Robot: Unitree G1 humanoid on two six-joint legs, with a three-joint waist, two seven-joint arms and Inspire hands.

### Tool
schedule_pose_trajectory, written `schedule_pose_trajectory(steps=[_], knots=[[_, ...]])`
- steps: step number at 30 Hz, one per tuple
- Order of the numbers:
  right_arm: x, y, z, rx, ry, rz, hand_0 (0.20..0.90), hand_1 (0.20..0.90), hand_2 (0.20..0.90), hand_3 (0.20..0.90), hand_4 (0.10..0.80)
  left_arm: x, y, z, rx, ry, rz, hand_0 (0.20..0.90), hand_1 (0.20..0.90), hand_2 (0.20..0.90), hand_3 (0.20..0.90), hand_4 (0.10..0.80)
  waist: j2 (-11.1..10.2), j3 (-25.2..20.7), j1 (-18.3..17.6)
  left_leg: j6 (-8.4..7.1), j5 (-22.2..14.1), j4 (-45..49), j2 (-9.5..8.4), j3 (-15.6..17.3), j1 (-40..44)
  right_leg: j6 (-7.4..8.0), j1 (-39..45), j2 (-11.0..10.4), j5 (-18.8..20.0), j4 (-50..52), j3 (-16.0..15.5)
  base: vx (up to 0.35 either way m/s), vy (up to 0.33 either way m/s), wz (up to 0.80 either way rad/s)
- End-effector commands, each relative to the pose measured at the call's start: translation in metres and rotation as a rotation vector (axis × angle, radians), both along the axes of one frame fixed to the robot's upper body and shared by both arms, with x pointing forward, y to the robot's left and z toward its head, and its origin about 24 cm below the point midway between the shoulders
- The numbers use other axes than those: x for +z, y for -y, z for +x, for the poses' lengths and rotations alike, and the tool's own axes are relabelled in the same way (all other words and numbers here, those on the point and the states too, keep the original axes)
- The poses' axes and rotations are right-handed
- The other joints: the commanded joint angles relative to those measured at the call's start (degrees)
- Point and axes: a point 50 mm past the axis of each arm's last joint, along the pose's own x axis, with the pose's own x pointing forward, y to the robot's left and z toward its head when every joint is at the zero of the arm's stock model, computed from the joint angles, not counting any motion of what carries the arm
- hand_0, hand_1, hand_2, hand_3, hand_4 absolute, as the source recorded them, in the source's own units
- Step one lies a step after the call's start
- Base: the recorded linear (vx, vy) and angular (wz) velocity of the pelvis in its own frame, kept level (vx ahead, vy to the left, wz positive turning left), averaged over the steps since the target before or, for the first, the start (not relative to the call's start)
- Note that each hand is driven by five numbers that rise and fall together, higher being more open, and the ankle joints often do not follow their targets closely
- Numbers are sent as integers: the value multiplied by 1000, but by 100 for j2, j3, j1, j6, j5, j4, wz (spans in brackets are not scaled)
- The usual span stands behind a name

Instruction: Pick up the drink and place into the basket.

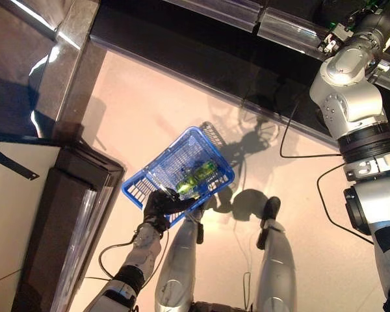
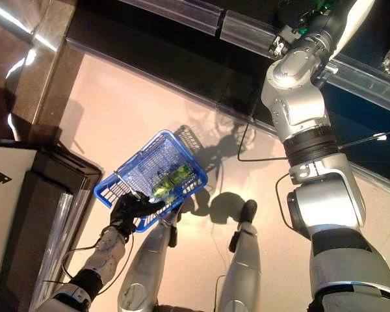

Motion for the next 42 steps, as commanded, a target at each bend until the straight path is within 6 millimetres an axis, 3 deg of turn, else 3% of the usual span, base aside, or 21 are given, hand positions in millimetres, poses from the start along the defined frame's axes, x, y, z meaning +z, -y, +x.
schedule_pose_trajectory(steps=[1, 9, 18, 26, 31, 37, 42], knots=[[90, -7, -39, 12, 324, -131, 300, 300, 300, 200, 100, -37, -29, -58, 5, -157, 63, 300, 300, 300, 200, 100, 130, -85, 189, 150, 73, 192, -162, -331, -310, -401, -118, 132, -45, 169, -158, -10, -7, 3], [90, 3, -37, -11, 317, -115, 300, 300, 300, 200, 100, -35, -32, -59, 6, -136, 63, 300, 300, 300, 200, 100, 105, -85, 216, 171, 4, 294, -158, -325, -354, -418, -139, 146, -87, 245, -190, -23, -9, 3], [100, 14, -50, -21, 427, -120, 300, 300, 300, 200, 100, -30, -41, -58, 29, -103, 40, 300, 300, 300, 200, 100, 93, -85, 165, 187, -248, 801, -167, -306, -380, -510, -130, 133, -309, 660, -194, -52, 0, 1], [107, -13, -71, 133, 533, -266, 300, 300, 300, 200, 100, -24, -47, -56, 62, -45, -21, 300, 300, 300, 200, 100, 35, -85, 22, 194, -398, 1093, -120, -242, -227, -576, -17, 152, -476, 972, -99, -62, 11, -2], [97, -23, -84, 261, 568, -302, 300, 300, 300, 200, 100, -18, -50, -53, 120, 1, -100, 300, 300, 300, 200, 100, 39, -85, -115, 149, -353, 1190, -61, -160, 36, -623, 231, 142, -604, 1082, -58, -36, 52, -6], [71, -31, -85, 416, 515, -326, 300, 300, 300, 200, 100, -8, -55, -49, 127, 80, -139, 300, 300, 300, 200, 100, -21, -85, -219, 86, -274, 1297, 29, -143, 303, -678, 564, 138, -697, 1137, -43, -4, 4, -1], [33, -36, -80, 556, 441, -337, 300, 300, 300, 200, 100, 19, -56, -39, 139, 217, -207, 300, 300, 300, 200, 100, -94, -104, -260, 53, -231, 1296, 85, -118, 687, -741, 1043, 157, -779, 1095, -77, 0, 0, 0]])
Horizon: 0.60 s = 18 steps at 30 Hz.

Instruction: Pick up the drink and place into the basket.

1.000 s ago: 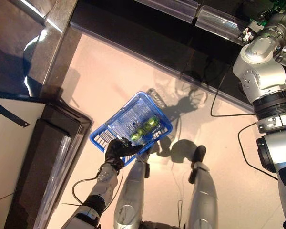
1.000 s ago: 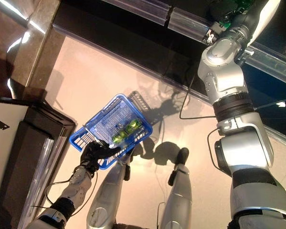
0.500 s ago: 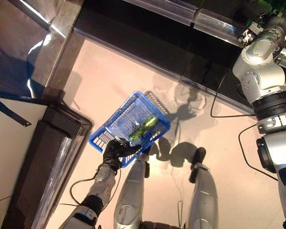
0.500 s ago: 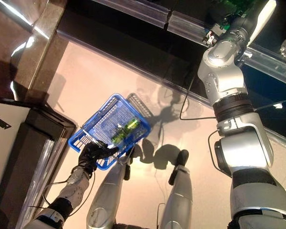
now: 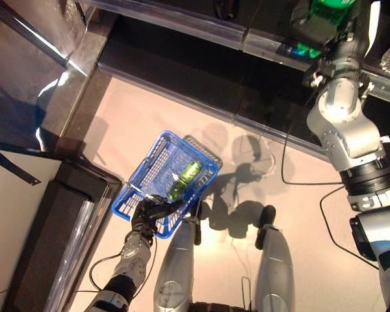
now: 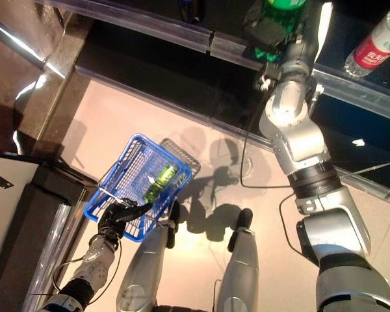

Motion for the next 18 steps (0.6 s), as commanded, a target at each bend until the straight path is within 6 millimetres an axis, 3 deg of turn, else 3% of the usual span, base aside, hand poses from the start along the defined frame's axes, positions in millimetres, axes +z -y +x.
schedule_pose_trajectory(steps=[1, 6, 10, 18], knots=[[100, -23, -61, 217, 523, -35, 300, 300, 300, 200, 100, 33, -26, -14, 21, 246, 13, 300, 300, 300, 200, 100, -31, -165, -9, -23, 74, 350, 63, -144, 317, -624, 652, 222, -572, 322, -159, 31, -4, -3], [64, -39, -57, 350, 423, -27, 300, 300, 300, 200, 100, 64, -15, -5, -50, 372, -7, 300, 300, 300, 200, 100, -123, -311, 42, -42, 130, 412, 79, -241, 454, -683, 970, 260, -616, 268, -234, 48, -34, 0], [22, -71, -55, 524, 292, 17, 300, 300, 300, 200, 100, 108, -2, 1, -140, 546, -3, 300, 300, 300, 200, 100, -224, -431, 182, -16, 190, 342, 49, -392, 598, -723, 1263, 306, -590, 140, -314, 50, -51, 3], [-13, -117, -51, 625, 159, 23, 300, 300, 300, 200, 100, 157, 31, 3, -368, 763, -5, 300, 300, 300, 200, 100, -218, -402, 427, 23, 181, 130, -36, -563, 718, -710, 1493, 329, -567, 13, -476, 3, -17, 12]])
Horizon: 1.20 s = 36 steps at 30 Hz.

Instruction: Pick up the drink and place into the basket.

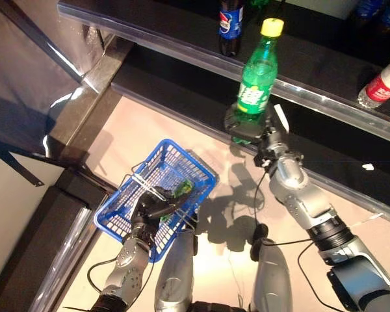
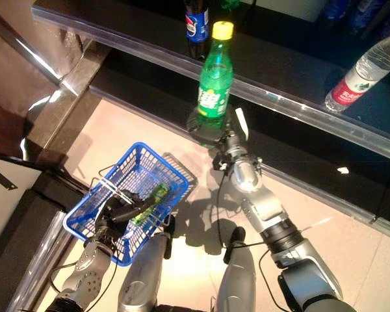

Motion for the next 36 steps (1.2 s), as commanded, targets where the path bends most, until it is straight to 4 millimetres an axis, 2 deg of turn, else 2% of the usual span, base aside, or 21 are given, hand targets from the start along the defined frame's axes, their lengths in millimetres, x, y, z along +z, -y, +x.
schedule_pose_trajectory(steps=[1, 7, 16, 21, 26, 36], knots=[[97, -42, -27, 201, 433, 127, 300, 300, 300, 200, 100, 106, 11, 9, -179, 561, 31, 300, 300, 300, 200, 100, -179, -397, 140, 182, 236, 371, -187, -202, 53, -607, 738, 173, -250, -36, -134, -13, -9, 14], [72, -61, -19, 194, 341, 98, 300, 300, 300, 200, 100, 138, 35, 2, -383, 720, 30, 300, 300, 300, 200, 100, -123, -251, 263, 228, 175, 244, -269, -310, 55, -544, 747, 129, -207, -39, -259, -19, -3, 22], [43, -65, -4, 127, 232, 51, 300, 300, 300, 200, 100, 176, 56, -11, -704, 918, -89, 300, 300, 300, 200, 100, -63, -147, 318, 252, 141, 130, -305, -312, 68, -464, 736, 37, -147, -62, -389, -3, 3, 8], [23, -71, 3, 100, 141, 65, 300, 300, 300, 200, 100, 196, 67, -17, -817, 1021, -143, 300, 300, 300, 200, 100, -49, -136, 344, 275, 108, 95, -340, -338, 17, -431, 648, 3, -117, -56, -404, -2, -10, 8], [9, -76, 8, 74, 77, 62, 300, 300, 300, 200, 100, 204, 75, -24, -926, 1070, -183, 300, 300, 300, 200, 100, -26, -136, 400, 272, 104, 66, -377, -384, -64, -420, 559, 0, -91, -46, -417, 1, -12, 1], [-24, -81, 13, 20, -61, 97, 300, 300, 300, 200, 100, 206, 80, -24, -943, 1068, -210, 300, 300, 300, 200, 100, 30, -136, 463, 287, 94, 21, -458, -446, -201, -391, 395, -27, -38, -43, -416, 3, -10, 4]])
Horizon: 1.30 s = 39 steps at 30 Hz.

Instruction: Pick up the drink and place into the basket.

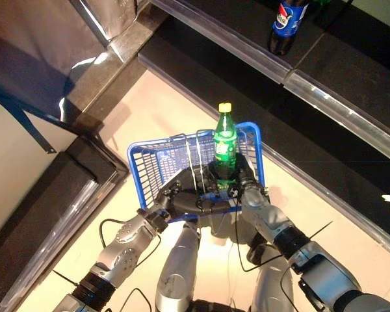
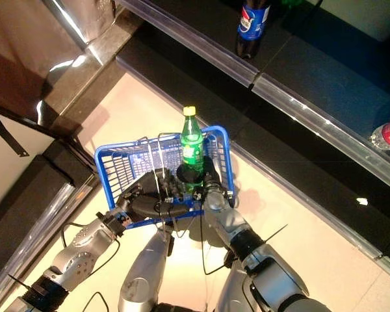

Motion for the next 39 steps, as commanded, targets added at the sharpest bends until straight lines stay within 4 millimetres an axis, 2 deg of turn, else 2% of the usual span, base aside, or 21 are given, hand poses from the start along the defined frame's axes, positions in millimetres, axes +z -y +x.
schedule_pose_trajectory(steps=[1, 6, 9, 12, 21, 24, 32, 35, 39], knots=[[83, -60, 9, 151, 331, 226, 300, 300, 300, 200, 100, 137, 42, -34, -353, 663, -356, 300, 300, 300, 200, 100, 75, -153, 75, 441, -6, 278, -262, 65, -74, -470, 304, 151, 336, -183, 17, 0, 0, 0], [68, -67, 5, 121, 255, 325, 300, 300, 300, 200, 100, 140, 44, -34, -337, 663, -360, 300, 300, 300, 200, 100, 106, -153, 79, 437, 12, 243, -276, 75, -144, -459, 203, 153, 352, -168, 37, 0, 0, 0], [51, -72, -1, 94, 145, 544, 300, 300, 300, 200, 100, 139, 45, -34, -328, 657, -367, 300, 300, 300, 200, 100, 109, -153, 62, 436, 3, 215, -281, 82, -150, -448, 157, 161, 332, -140, 65, 0, 0, 0], [41, -79, -7, 110, 74, 663, 300, 300, 300, 200, 100, 139, 45, -34, -328, 659, -372, 300, 300, 300, 200, 100, 119, -153, 55, 439, 16, 179, -286, 75, -166, -438, 124, 170, 351, -161, 68, 0, 0, 0], [20, -100, -20, 339, -88, 717, 300, 300, 300, 200, 100, 137, 46, -36, -362, 645, -379, 300, 300, 300, 200, 100, 143, -153, 116, 432, 64, 154, -319, 34, -188, -436, 89, 146, 381, -155, 35, 0, 0, 0], [13, -113, -31, 421, -154, 742, 300, 300, 300, 200, 100, 135, 45, -37, -368, 645, -374, 300, 300, 300, 200, 100, 142, -153, 133, 433, 88, 140, -319, 39, -194, -429, 72, 140, 397, -153, 32, 0, 0, 0], [-4, -131, -51, 498, -300, 878, 300, 300, 300, 200, 100, 131, 43, -39, -370, 643, -381, 300, 300, 300, 200, 100, 191, -153, 147, 432, 139, 98, -315, 65, -201, -431, 37, 131, 407, -130, 32, 0, 0, 0], [-13, -131, -55, 466, -360, 963, 300, 300, 300, 200, 100, 130, 42, -40, -385, 640, -385, 300, 300, 300, 200, 100, 212, -153, 157, 426, 155, 101, -313, 61, -212, -430, 28, 120, 411, -112, 21, 0, 0, 0], [-18, -115, -42, 335, -354, 1102, 300, 300, 300, 200, 100, 130, 41, -41, -408, 639, -393, 300, 300, 300, 200, 100, 254, -153, 174, 431, 163, 84, -322, 63, -188, -424, 44, 96, 414, -102, 7, 0, 0, 0]])
